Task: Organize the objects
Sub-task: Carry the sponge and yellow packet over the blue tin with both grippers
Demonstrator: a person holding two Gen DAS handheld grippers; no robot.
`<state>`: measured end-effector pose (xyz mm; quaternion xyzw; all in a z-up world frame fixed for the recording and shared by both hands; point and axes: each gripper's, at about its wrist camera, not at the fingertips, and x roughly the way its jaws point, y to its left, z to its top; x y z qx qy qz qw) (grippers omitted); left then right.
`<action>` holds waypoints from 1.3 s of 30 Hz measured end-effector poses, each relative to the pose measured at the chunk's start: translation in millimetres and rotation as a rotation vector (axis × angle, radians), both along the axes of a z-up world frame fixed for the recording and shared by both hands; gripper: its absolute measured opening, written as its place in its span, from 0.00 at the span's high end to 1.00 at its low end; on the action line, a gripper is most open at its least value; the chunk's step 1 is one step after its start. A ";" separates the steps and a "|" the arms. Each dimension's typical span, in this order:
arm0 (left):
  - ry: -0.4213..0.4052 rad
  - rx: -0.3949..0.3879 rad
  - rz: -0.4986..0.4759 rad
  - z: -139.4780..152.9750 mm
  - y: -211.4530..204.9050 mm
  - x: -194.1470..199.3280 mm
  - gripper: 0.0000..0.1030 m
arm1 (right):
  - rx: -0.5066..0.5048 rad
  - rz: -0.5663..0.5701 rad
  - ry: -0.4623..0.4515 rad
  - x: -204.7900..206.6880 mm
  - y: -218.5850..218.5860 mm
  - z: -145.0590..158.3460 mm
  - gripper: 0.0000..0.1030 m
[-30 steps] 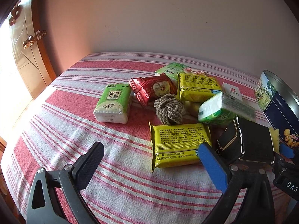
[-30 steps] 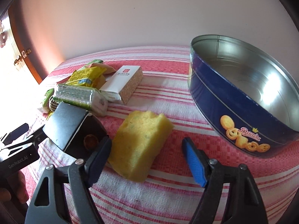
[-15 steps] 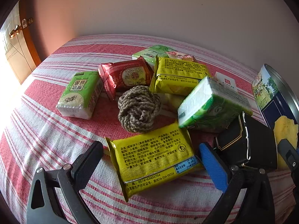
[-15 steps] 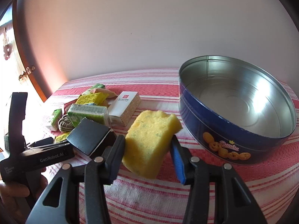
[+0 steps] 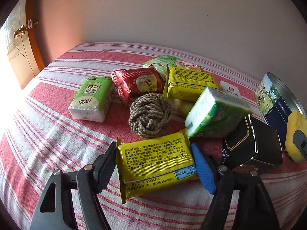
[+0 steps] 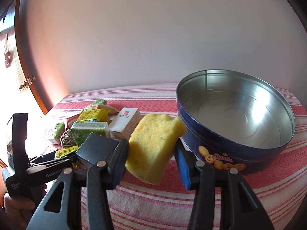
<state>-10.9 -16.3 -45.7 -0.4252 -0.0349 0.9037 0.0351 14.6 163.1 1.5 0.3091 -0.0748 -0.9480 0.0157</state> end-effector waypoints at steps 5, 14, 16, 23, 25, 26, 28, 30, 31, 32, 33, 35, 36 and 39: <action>0.033 0.028 0.030 5.3 -10.9 17.1 0.26 | 0.028 -0.006 0.077 9.9 -1.8 8.4 0.53; 0.284 0.100 0.019 48.0 -21.2 53.0 0.26 | 0.020 0.017 0.189 27.3 -4.1 25.0 0.53; 0.341 0.115 -0.003 59.2 -12.5 61.2 0.26 | 0.000 0.034 0.224 32.1 -0.8 31.2 0.53; 0.424 0.124 -0.075 89.2 22.4 59.1 0.26 | 0.004 -0.008 0.275 37.3 22.5 40.1 0.53; 0.432 0.124 -0.097 90.5 33.9 55.7 0.26 | 0.026 -0.044 0.269 34.3 32.4 39.6 0.53; 0.438 0.122 -0.111 91.6 41.4 55.5 0.26 | 0.036 -0.066 0.264 32.8 38.0 39.2 0.53; 0.444 0.119 -0.139 94.6 56.6 54.5 0.26 | 0.058 -0.105 0.251 29.2 50.2 37.6 0.53; 0.447 0.121 -0.166 96.3 72.7 51.3 0.26 | 0.073 -0.142 0.239 25.6 65.2 36.0 0.53; 0.447 0.123 -0.180 97.1 80.5 50.0 0.26 | 0.082 -0.159 0.234 24.5 72.5 34.4 0.53; 0.447 0.125 -0.195 97.4 88.7 48.4 0.26 | 0.095 -0.175 0.229 22.8 78.9 33.3 0.53; 0.447 0.128 -0.210 97.5 96.8 47.4 0.26 | 0.113 -0.194 0.226 21.1 86.0 32.2 0.53; 0.446 0.135 -0.241 97.3 112.9 45.4 0.26 | 0.150 -0.230 0.217 16.8 97.0 30.0 0.53; 0.446 0.136 -0.256 95.9 119.7 42.5 0.26 | 0.155 -0.243 0.210 15.3 103.1 28.6 0.53; 0.442 0.135 -0.292 94.7 142.5 38.6 0.26 | 0.164 -0.269 0.195 10.4 118.6 25.6 0.53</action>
